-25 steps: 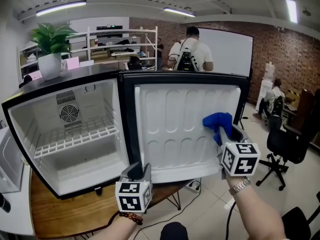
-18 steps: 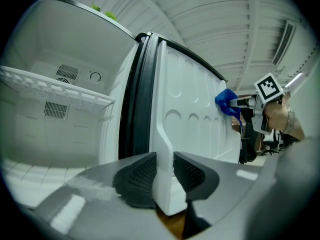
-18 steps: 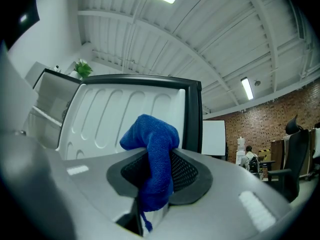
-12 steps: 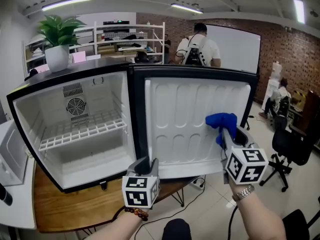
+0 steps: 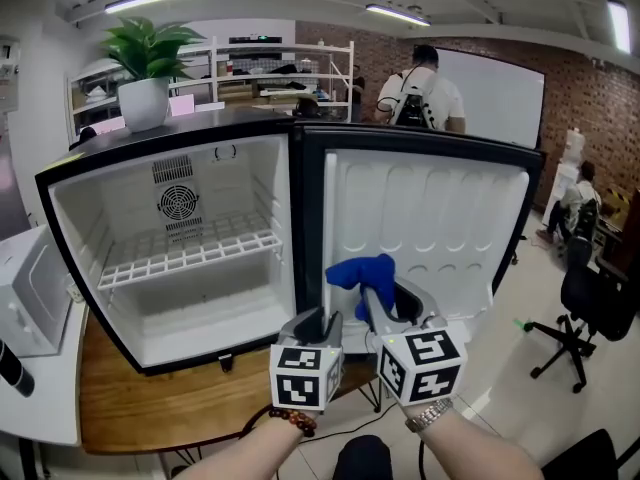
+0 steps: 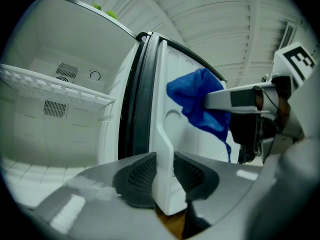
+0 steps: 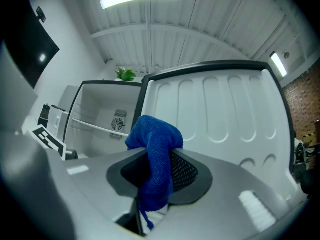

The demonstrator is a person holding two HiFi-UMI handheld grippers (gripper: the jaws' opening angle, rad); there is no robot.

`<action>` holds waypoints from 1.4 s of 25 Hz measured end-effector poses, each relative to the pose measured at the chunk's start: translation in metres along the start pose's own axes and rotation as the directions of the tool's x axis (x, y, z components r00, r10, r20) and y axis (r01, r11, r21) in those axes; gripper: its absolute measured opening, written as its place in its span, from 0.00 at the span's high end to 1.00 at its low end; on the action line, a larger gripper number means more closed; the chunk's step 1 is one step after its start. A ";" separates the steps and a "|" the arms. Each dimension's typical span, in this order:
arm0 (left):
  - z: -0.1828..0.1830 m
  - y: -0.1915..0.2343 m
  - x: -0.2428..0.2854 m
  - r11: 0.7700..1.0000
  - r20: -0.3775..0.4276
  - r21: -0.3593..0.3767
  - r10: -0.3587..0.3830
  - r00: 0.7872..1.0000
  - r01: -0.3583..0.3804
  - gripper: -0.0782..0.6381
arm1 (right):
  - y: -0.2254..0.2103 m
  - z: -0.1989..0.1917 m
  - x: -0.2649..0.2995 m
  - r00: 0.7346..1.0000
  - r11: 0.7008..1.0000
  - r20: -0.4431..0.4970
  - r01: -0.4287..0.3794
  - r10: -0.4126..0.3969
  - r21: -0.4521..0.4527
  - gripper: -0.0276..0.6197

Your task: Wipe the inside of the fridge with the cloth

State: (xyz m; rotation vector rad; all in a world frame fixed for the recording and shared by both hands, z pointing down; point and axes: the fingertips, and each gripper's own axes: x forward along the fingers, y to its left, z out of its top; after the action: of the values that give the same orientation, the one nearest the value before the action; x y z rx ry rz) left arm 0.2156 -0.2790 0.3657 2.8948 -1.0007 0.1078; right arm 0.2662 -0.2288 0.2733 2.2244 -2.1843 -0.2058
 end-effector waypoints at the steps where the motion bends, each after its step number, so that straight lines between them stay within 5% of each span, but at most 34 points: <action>1: 0.000 0.000 0.000 1.000 -0.002 0.000 0.000 1.000 0.000 0.73 | 0.008 -0.003 0.005 1.000 1.000 -0.007 -0.014 0.014 0.002 0.80; 15: -0.003 0.001 -0.001 1.000 0.003 0.000 -0.027 1.000 0.027 0.73 | 0.020 -0.032 0.039 0.997 0.999 -0.073 -0.032 0.032 0.005 0.80; 35: -0.003 0.002 -0.003 1.000 0.000 -0.002 -0.015 1.000 0.015 0.74 | -0.071 -0.044 -0.006 0.985 0.989 -0.088 0.150 -0.151 -0.019 0.80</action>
State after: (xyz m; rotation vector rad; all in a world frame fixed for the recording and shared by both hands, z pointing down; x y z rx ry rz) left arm 0.2118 -0.2778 0.3688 2.9004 -0.9778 0.1064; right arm 0.3418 -0.2246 0.3104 2.3448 -1.9681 -0.1191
